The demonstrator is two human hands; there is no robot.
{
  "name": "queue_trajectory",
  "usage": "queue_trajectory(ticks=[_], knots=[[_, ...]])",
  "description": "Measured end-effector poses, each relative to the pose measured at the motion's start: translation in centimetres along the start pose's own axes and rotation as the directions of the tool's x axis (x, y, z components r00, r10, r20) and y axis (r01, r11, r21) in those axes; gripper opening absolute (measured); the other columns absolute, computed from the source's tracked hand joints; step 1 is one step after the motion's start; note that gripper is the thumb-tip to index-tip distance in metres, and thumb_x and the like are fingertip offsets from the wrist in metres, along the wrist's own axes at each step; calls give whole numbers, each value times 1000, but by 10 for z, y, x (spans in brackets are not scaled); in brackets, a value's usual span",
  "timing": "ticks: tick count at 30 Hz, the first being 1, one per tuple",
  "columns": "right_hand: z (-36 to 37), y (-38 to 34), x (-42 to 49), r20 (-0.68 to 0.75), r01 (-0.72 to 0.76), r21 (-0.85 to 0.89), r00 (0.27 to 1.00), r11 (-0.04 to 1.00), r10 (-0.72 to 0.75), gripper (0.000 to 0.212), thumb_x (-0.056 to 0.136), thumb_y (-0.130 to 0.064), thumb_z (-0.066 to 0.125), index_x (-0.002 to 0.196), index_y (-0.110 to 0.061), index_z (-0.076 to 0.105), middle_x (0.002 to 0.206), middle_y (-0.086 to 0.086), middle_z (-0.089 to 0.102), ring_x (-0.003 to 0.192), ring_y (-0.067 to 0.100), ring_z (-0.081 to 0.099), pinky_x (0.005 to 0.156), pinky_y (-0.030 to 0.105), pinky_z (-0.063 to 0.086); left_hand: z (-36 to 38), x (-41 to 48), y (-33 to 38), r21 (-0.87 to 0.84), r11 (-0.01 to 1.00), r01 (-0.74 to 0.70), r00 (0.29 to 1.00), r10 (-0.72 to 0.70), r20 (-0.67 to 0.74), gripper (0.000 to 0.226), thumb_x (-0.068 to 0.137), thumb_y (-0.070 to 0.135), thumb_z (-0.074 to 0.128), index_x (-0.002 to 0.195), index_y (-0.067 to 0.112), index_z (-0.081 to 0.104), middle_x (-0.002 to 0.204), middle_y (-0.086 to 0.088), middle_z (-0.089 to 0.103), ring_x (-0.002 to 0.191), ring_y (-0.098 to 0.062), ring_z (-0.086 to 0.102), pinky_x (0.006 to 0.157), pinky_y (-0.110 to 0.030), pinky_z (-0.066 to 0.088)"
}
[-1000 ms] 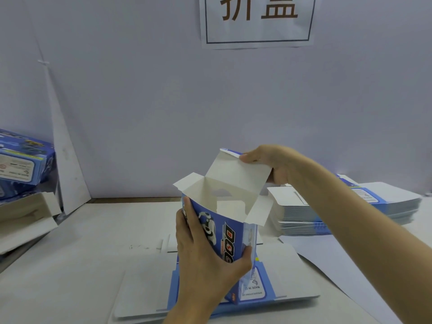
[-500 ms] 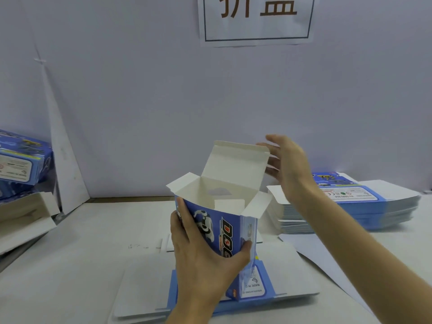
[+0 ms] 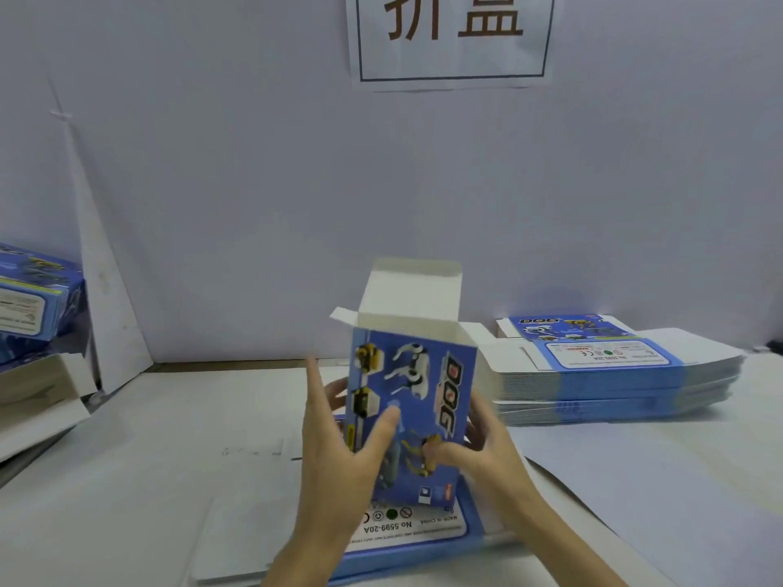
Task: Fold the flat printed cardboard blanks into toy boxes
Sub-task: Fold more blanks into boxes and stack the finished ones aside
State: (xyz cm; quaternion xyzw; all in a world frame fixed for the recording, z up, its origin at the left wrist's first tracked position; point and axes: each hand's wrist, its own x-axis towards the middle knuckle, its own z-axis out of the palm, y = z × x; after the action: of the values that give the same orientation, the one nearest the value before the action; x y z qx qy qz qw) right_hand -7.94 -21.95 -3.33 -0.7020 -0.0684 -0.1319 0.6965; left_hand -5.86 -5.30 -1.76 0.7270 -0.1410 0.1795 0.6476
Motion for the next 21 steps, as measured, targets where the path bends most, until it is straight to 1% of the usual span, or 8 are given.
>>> queue_trajectory(ticks=[2,4,8,11,13,15,19,21], knots=[[-5,4,1,16,-44,82,999,996,43,87,55,-23,84,134,-18,48,109,5,72,97,25,70,71,31,58,-6,5,-14,-28,996,79,992,-76,98,71,65,61,61,128,58,29,121,20,56,112,-6,58,71,-16,54],[-4,7,-2,48,-65,90,997,994,61,87,58,-26,83,136,-19,46,114,6,70,100,27,69,73,32,58,-6,5,-26,-69,986,153,974,-139,181,66,61,60,65,122,47,46,109,21,67,103,-4,64,68,-14,54],[3,15,-5,53,-71,18,996,997,70,90,67,-34,80,145,-26,34,125,0,65,109,21,66,80,33,58,-5,3,-39,-93,974,205,962,-183,201,66,58,59,67,118,36,51,100,18,71,92,0,67,67,-14,54],[6,18,-6,40,-72,-70,996,995,75,98,69,-37,79,149,-37,22,133,-8,58,116,13,61,89,37,56,-6,3,-41,-123,979,163,979,-145,145,41,69,49,65,103,26,63,85,11,73,77,-2,68,64,-13,52],[7,19,-7,46,-93,-94,994,991,98,97,68,-45,76,147,-45,19,135,-16,53,117,10,59,88,35,57,-6,3,-41,-172,975,144,989,-136,58,25,76,38,62,84,15,67,63,6,68,60,-4,63,57,-14,50],[8,21,-8,51,-100,-110,993,989,106,98,68,-52,74,146,-48,16,136,-18,50,117,8,59,83,29,58,-7,3,-39,-179,975,132,991,-129,31,22,79,33,60,78,12,64,54,10,62,53,-2,58,53,-11,46],[9,22,-8,55,-62,-107,996,992,68,95,70,-49,76,146,-47,18,132,-17,56,115,8,61,85,31,57,-6,3,-41,-123,985,120,990,-109,91,32,75,40,62,98,17,62,68,12,69,66,-1,65,55,-9,47],[8,23,-9,43,-60,-115,997,991,65,96,69,-49,75,147,-45,19,133,-16,55,117,9,60,89,35,56,-5,2,-41,-131,984,119,990,-108,94,32,76,40,61,97,16,62,69,12,69,66,-1,65,54,-9,47]])
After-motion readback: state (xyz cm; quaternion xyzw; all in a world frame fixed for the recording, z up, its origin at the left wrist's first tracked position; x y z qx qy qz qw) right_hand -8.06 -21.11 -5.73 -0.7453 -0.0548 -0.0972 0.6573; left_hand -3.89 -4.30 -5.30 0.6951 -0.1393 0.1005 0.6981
